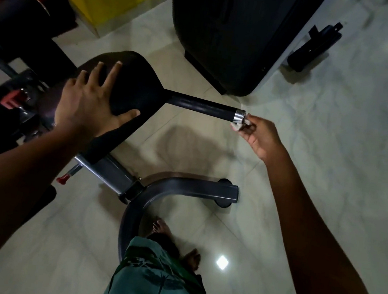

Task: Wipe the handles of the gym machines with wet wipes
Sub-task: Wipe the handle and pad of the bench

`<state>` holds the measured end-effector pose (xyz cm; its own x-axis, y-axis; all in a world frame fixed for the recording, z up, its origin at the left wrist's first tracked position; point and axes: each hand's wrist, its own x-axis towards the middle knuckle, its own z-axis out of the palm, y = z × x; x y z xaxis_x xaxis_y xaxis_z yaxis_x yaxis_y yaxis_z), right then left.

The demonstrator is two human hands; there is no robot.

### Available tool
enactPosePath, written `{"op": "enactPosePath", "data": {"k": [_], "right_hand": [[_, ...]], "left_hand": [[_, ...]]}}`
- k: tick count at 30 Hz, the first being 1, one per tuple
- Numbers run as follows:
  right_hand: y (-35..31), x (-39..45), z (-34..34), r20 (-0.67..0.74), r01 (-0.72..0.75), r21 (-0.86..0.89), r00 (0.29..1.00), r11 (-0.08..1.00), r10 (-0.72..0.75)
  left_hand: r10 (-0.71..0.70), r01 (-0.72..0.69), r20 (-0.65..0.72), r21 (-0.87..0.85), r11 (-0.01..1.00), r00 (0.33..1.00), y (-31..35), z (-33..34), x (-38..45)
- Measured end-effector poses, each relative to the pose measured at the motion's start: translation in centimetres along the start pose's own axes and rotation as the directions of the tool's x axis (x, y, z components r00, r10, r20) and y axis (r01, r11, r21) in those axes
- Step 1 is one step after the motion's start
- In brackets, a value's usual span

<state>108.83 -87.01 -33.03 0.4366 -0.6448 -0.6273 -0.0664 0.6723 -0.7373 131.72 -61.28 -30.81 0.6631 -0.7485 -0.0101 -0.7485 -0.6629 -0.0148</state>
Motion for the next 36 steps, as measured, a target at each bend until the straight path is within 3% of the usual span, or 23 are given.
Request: {"op": "enactPosePath", "data": {"k": [2,4,9,11,13,14,15,17,19,21,23,26,29,36], "right_hand": [[0.4,-0.6,0.0,0.034,-0.111,0.18,0.994,0.977,0.107],[0.3,-1.2,0.2,0.039,-0.16,0.242,0.987,0.957,0.155],[-0.9,-3.0,1.1,-0.001,-0.139,0.333,0.989,0.933,0.148],[-1.0,-3.9,1.5,-0.042,-0.046,0.293,0.997,0.955,0.061],[-0.9,-4.0,1.6,-0.142,0.201,0.045,0.971,0.978,-0.193],[-1.1,-3.8,1.6,-0.183,0.355,-0.207,0.902,0.912,-0.392],[-1.2,-3.6,1.5,-0.144,0.476,-0.467,0.79,0.745,-0.596],[-1.0,-3.0,1.2,0.168,0.631,-0.718,0.567,0.294,-0.806],[0.4,-1.9,0.5,0.518,0.692,-0.719,0.475,-0.062,-0.711],[2.0,-1.0,-0.6,0.67,0.668,-0.696,0.475,-0.262,-0.571],[2.5,-0.4,-1.5,0.708,0.65,-0.676,0.444,-0.346,-0.549],[2.1,0.2,-0.8,0.769,0.644,-0.601,0.306,-0.473,-0.561],[2.2,0.7,0.5,0.869,0.642,-0.48,0.256,-0.598,-0.424],[0.6,1.0,-2.4,0.922,0.669,-0.357,0.141,-0.652,-0.36]], "left_hand": [[0.003,-0.003,-0.005,-0.001,1.0,1.0,0.0,0.1,0.0],[0.007,-0.007,-0.012,-0.008,1.0,1.0,0.1,0.0,0.0],[0.014,-0.014,-0.024,0.002,1.0,1.0,0.0,0.2,0.0],[0.013,-0.013,-0.021,0.003,1.0,1.0,-0.2,0.3,0.0],[0.015,-0.015,-0.019,0.003,1.0,1.0,-0.2,0.3,0.0],[0.016,-0.016,-0.018,-0.001,1.0,1.0,-0.1,0.3,0.0],[0.015,-0.015,-0.018,-0.006,1.0,1.0,-0.1,0.3,-0.1],[0.012,-0.012,-0.018,-0.009,1.0,1.0,0.0,0.1,-0.1],[0.01,-0.01,-0.016,-0.006,1.0,1.0,0.1,-0.1,-0.1],[0.011,-0.011,-0.015,-0.003,1.0,1.0,0.2,-0.1,0.0],[0.012,-0.012,-0.01,0.0,1.0,1.0,0.1,0.0,-0.1],[0.014,-0.014,-0.011,0.01,1.0,1.0,0.1,0.0,-0.1],[0.009,-0.009,-0.006,0.018,1.0,1.0,0.2,-0.1,-0.1],[-0.012,0.012,0.003,0.043,0.999,1.0,0.5,-0.4,-0.3]]}}
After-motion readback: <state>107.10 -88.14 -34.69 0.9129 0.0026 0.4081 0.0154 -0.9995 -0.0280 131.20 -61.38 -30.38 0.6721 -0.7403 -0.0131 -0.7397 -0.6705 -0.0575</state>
